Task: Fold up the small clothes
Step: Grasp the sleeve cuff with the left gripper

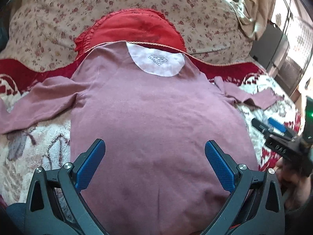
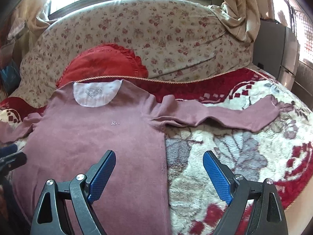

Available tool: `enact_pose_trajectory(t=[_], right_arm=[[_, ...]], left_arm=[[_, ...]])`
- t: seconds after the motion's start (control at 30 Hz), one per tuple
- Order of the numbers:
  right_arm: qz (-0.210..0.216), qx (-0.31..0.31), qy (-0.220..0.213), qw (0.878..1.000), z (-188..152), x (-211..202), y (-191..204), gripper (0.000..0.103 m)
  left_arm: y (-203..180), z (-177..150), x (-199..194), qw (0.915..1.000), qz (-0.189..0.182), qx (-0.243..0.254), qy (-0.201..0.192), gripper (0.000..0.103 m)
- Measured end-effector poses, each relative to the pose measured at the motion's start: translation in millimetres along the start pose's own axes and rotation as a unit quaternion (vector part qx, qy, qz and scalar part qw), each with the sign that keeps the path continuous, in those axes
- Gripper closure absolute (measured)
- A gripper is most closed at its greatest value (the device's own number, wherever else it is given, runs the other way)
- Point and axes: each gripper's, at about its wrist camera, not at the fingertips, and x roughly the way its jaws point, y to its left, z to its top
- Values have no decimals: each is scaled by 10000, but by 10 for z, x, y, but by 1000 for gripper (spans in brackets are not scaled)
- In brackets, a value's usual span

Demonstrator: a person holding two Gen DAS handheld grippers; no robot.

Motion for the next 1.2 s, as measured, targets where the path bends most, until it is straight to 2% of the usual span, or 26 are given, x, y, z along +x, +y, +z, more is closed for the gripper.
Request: enact_pose_trajectory(t=[0.1, 0.2, 0.3, 0.33, 0.43, 0.5, 0.57, 0.63, 0.67, 0.7, 0.73, 0.8, 0.87, 1.0, 1.2], right_arm=[[100, 15, -34, 9999, 46, 61, 86, 14], [286, -11, -112, 9995, 107, 86, 223, 14], [467, -48, -125, 9988, 135, 109, 341, 14], [507, -88, -120, 9986, 144, 118, 376, 14], [617, -109, -124, 9980, 157, 120, 420, 14], [656, -81, -115, 9978, 156, 118, 414, 14], [672, -34, -101, 9977, 154, 109, 401, 14], [688, 10, -101, 9976, 147, 95, 381, 14], [687, 16, -99, 9976, 152, 98, 379, 14], [684, 16, -97, 9976, 152, 101, 379, 14], [679, 12, -82, 9977, 151, 103, 377, 14], [667, -3, -44, 9978, 147, 118, 380, 14], [660, -34, -29, 9978, 142, 128, 395, 14], [597, -106, -9, 9982, 126, 144, 419, 14], [565, -121, 17, 9983, 114, 172, 414, 14]], left_arm=[[224, 156, -55, 9992, 171, -355, -45, 1], [717, 456, -462, 9942, 340, -834, -581, 1], [1401, 635, -818, 9816, 881, -1408, -943, 1], [1613, 645, -873, 9779, 1026, -1561, -943, 1], [2393, 554, -980, 9619, 1495, -2215, -584, 1], [2730, 448, -1102, 9527, 1556, -2533, -630, 1], [3045, 333, -1289, 9440, 1568, -2780, -842, 1], [3267, 252, -1373, 9411, 1444, -2890, -992, 1], [3392, 202, -1383, 9382, 1333, -3028, -1013, 6], [3485, 163, -1368, 9329, 1234, -3235, -989, 12], [3600, 92, -1345, 9244, 1039, -3530, -1007, 13], [3787, 25, -1277, 9143, 625, -3855, -1075, 21], [3928, 12, -1210, 9062, 528, -4066, -1035, 23], [4017, -3, -1147, 9000, 577, -4160, -1167, 23], [4018, 73, -1091, 9084, 736, -3852, -1452, 23]])
